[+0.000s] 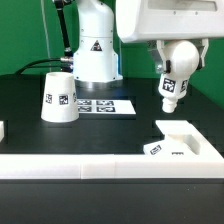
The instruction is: Assemble lamp
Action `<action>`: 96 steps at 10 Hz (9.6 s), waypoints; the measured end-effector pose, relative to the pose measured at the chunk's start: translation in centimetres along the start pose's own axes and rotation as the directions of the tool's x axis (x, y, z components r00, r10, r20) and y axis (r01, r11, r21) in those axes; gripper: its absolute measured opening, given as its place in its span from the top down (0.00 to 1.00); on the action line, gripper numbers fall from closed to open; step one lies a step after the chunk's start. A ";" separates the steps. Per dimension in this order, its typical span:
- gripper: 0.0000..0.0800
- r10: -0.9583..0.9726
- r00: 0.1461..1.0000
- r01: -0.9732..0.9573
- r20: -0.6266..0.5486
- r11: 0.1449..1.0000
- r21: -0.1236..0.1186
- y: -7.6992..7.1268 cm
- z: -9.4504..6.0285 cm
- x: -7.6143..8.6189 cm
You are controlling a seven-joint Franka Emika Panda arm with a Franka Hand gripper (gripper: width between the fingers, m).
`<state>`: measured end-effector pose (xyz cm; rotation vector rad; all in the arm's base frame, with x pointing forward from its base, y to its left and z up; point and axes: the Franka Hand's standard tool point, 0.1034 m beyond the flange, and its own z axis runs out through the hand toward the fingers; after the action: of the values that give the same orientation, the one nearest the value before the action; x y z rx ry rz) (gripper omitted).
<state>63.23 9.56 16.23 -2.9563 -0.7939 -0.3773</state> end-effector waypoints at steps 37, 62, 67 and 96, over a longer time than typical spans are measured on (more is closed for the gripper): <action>0.13 -0.022 0.990 0.011 -0.137 0.997 -0.075 -1.5 2.9 -2.4; 0.28 0.114 0.938 -0.139 0.328 0.989 0.053 -1.9 3.5 -3.1; 0.28 0.608 0.723 -0.620 0.327 0.780 -0.081 -2.1 3.6 -3.3; 0.13 0.231 0.938 -0.253 0.257 0.966 0.052 -2.0 3.8 -2.7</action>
Offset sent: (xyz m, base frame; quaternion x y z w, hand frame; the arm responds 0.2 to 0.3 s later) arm 0.0000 0.0000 0.0000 0.0000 0.0650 0.0000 0.9979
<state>60.77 10.40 11.86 -3.0069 -0.4379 0.0433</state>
